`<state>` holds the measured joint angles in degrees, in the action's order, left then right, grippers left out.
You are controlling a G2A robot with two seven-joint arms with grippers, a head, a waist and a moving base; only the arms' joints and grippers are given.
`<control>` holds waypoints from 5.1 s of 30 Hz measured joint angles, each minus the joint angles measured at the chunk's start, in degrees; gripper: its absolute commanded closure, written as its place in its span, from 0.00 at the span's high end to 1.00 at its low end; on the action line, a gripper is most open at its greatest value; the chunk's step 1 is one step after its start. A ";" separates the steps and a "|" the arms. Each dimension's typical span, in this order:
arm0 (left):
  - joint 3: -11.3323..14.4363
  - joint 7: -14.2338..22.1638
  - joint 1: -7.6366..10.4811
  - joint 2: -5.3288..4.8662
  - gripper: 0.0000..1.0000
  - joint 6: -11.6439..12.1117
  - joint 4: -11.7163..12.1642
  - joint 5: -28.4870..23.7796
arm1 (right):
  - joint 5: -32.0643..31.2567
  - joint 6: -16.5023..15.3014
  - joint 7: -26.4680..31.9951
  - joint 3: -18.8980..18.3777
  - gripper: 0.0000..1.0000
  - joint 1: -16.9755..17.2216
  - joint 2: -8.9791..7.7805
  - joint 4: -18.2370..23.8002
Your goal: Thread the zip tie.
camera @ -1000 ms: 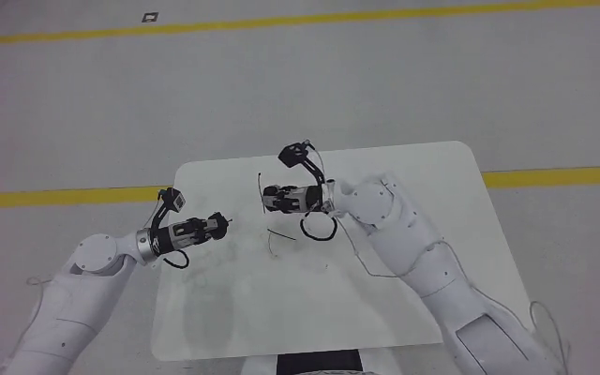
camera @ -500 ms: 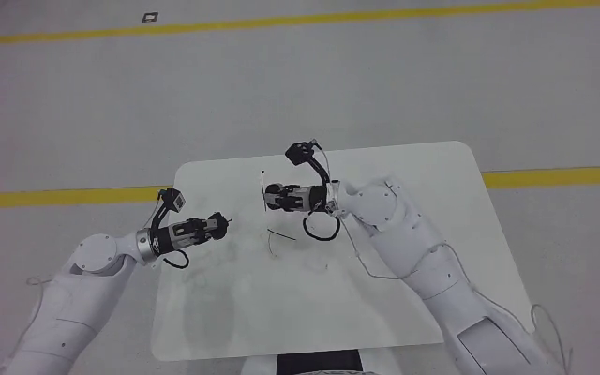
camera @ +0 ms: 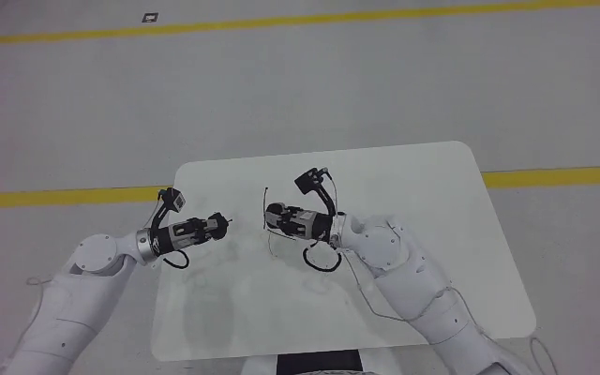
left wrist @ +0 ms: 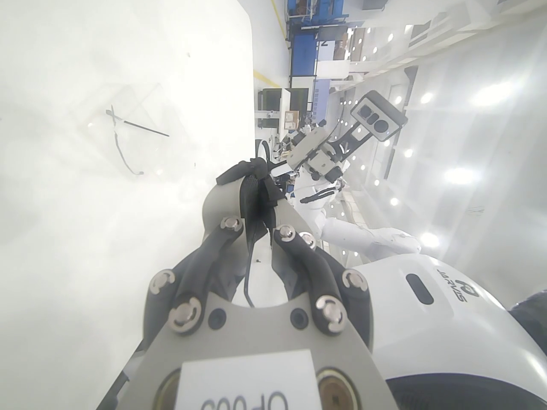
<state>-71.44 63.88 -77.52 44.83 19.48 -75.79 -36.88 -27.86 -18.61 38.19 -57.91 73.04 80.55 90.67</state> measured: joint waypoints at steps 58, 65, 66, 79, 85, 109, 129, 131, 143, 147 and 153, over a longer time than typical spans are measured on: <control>6.72 -14.13 -0.66 2.83 0.00 -5.06 -3.45 0.48 | -36.30 25.59 -30.01 14.64 0.00 2.00 2.78 0.19; 6.72 -14.13 -0.66 2.83 0.00 -5.06 -3.45 0.48 | -38.98 25.69 -30.44 15.92 0.00 2.36 3.19 -0.36; 6.72 -14.13 -0.66 2.83 0.00 -5.06 -3.45 0.48 | -38.99 25.67 -30.54 16.07 0.00 2.34 3.27 -0.48; 6.37 -15.27 -1.75 3.03 0.00 -5.30 -4.59 0.47 | -41.13 26.60 -29.94 16.60 0.00 2.05 4.09 -1.53; 6.21 -15.37 -2.03 3.04 0.00 -5.38 -4.85 0.80 | -41.67 26.71 -29.62 16.35 0.00 2.53 4.27 -1.41; 6.21 -15.37 -2.02 3.04 0.00 -5.38 -4.85 0.79 | -42.43 25.69 -28.79 15.84 0.00 3.23 5.15 -1.97; 6.21 -15.37 -2.02 3.04 0.00 -5.38 -4.85 0.79 | -43.12 25.39 -28.60 15.56 0.00 2.61 6.01 -3.55; 6.21 -15.37 -2.02 3.04 0.00 -5.38 -4.85 0.79 | -43.17 25.39 -28.46 15.51 0.00 2.66 6.08 -3.62; 6.21 -15.37 -2.02 3.04 0.00 -5.38 -4.85 0.79 | -43.38 25.08 -28.13 15.43 0.00 2.77 6.49 -4.11; 6.21 -15.37 -2.02 3.04 0.00 -5.38 -4.85 0.79 | -43.75 25.15 -28.20 15.36 0.00 2.82 6.59 -4.14; 6.21 -15.37 -2.02 3.04 0.00 -5.38 -4.85 0.79 | -44.24 25.41 -28.30 15.08 0.00 3.15 6.69 -3.85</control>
<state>-65.23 48.51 -79.54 47.87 14.10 -80.63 -36.10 -72.10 6.81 9.89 -42.82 76.19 87.24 86.82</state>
